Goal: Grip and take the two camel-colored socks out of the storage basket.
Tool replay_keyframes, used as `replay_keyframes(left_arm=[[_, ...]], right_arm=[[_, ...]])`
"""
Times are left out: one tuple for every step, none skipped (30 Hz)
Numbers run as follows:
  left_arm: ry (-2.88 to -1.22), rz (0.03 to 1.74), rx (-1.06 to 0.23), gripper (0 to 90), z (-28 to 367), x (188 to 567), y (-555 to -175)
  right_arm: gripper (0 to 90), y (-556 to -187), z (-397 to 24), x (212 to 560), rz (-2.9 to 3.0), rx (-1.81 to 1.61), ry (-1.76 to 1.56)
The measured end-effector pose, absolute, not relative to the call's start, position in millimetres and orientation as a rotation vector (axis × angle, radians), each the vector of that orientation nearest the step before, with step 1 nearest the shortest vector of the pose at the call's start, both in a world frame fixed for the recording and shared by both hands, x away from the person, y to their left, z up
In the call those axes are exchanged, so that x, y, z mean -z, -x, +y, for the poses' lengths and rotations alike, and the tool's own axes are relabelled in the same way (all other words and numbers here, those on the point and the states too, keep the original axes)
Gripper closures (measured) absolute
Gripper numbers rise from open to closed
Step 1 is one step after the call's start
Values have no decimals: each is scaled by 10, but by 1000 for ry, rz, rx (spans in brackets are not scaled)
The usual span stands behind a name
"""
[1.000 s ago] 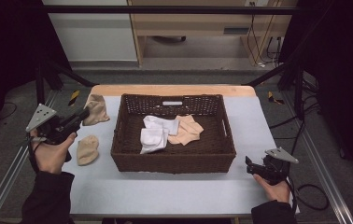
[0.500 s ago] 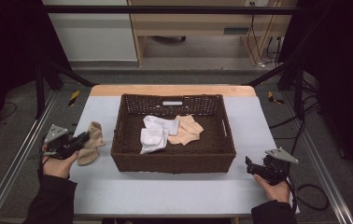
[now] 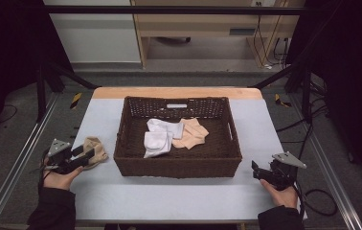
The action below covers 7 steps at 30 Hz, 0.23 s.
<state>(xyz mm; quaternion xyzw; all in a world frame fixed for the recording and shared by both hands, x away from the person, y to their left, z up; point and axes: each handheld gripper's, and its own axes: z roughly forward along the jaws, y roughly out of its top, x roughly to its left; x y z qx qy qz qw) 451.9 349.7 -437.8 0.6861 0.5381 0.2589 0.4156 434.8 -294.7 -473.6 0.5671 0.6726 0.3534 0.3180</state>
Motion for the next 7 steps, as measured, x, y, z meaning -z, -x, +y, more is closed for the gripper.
replay_keyframes(left_arm=[[-1713,1355,-654,409,3516,4372,-4483],[-1702,1364,-658,359,3540,4369,-4437],[-1694,1370,-661,345,3553,4370,-4411],[-1691,1371,-665,329,3566,4374,-4387],[-1689,1371,-665,316,3574,4383,-4362],[-1689,1371,-665,305,3574,4383,-4362],[-1690,1371,-661,296,3579,4396,-4337]], right_arm=[[65,-4348,-2947,4736,1770,-929,-1493],[65,-4347,-2947,4735,1768,-930,-1493],[65,-4346,-2947,4735,1767,-930,-1493],[65,-4345,-2948,4734,1766,-930,-1493],[65,-4345,-2950,4733,1767,-930,-1492],[65,-4343,-2950,4732,1766,-933,-1494],[65,-4342,-2950,4731,1766,-933,-1494]])
